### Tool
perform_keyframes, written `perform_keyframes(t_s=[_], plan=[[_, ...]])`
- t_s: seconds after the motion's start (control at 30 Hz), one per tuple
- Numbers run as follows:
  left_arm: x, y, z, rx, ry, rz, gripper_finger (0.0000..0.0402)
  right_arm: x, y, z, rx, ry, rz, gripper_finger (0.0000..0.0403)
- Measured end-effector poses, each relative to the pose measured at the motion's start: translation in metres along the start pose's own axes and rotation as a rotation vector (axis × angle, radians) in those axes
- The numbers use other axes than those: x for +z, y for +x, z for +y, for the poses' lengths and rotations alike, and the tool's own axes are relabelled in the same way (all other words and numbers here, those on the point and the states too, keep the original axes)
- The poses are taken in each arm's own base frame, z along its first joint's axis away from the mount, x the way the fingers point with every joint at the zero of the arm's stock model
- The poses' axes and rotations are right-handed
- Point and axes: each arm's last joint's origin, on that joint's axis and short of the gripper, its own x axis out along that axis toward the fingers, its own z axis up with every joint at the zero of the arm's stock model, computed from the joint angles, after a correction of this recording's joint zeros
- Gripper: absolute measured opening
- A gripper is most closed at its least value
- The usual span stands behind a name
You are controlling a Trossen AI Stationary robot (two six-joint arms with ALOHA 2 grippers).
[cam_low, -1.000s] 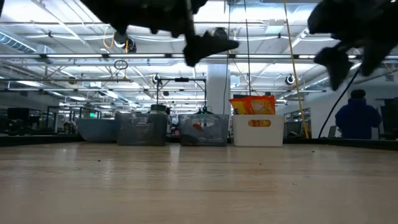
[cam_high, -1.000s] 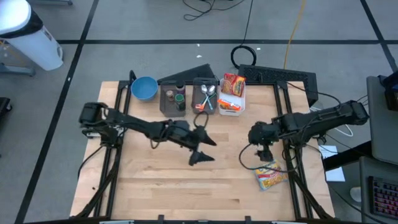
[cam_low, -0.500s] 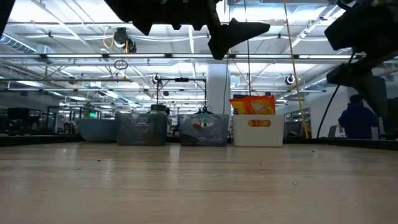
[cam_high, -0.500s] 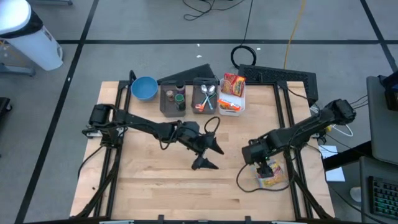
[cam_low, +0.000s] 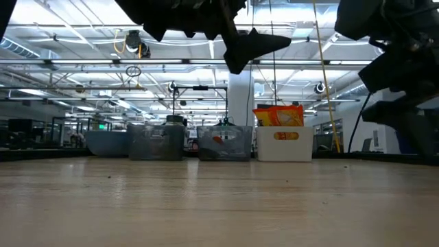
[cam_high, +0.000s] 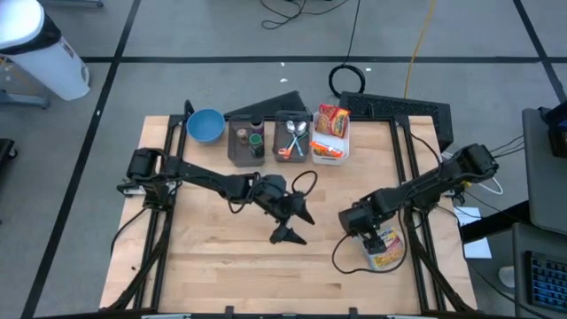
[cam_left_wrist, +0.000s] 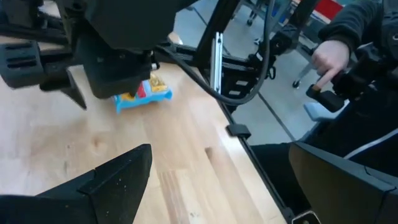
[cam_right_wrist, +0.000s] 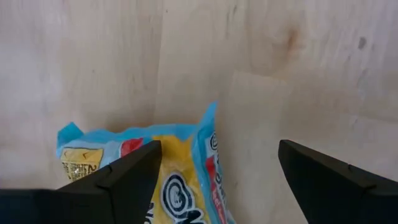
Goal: Pick & Place Food Item
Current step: Put the light blue noodle pack into the white bin
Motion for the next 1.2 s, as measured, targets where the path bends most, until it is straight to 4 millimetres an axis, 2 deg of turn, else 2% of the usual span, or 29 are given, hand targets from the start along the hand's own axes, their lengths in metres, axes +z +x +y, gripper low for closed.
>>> perform_keyframes(t_s=[0.23,1.1,1.2], plan=[[-0.0005,0.0006,-0.001,-0.002,0.006,0.003,0.039,-0.002,0.0017,-0.0018,0.036,0.026,0.004,0.028],[0.0003,0.0005,-0.001,-0.002,-0.001,-0.005,0.039,-0.0009,0.0016,-0.0009,0.06,0.018,-0.005,0.0011],[0.0002,0.0005,-0.001,-0.002,-0.002,-0.005,0.039,-0.0009,0.0016,-0.0009,0.06,0.019,-0.004,0.0004]])
